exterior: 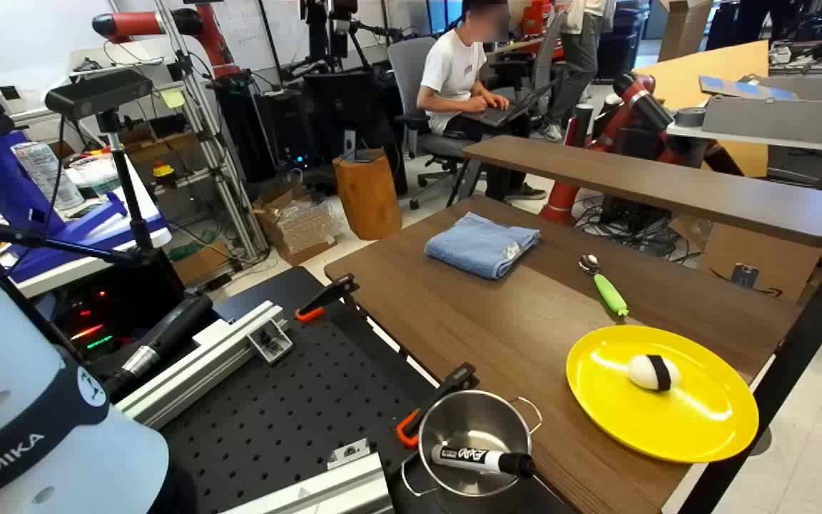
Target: Move the green spoon slightly to the left
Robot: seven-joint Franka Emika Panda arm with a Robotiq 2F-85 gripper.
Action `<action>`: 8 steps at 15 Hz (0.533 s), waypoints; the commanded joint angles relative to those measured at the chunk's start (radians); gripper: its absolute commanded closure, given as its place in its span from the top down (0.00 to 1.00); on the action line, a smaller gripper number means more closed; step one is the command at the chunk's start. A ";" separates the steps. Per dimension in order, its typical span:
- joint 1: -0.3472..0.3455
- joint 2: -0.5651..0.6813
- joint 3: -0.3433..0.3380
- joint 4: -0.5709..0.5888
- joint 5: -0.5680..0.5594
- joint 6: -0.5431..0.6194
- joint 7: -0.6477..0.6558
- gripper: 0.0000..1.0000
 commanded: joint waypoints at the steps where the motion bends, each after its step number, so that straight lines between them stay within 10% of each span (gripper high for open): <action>1: 0.014 0.001 -0.014 0.002 -0.002 -0.002 0.002 1.00; 8: 0.004 0.003 -0.027 0.000 -0.024 0.009 -0.014 1.00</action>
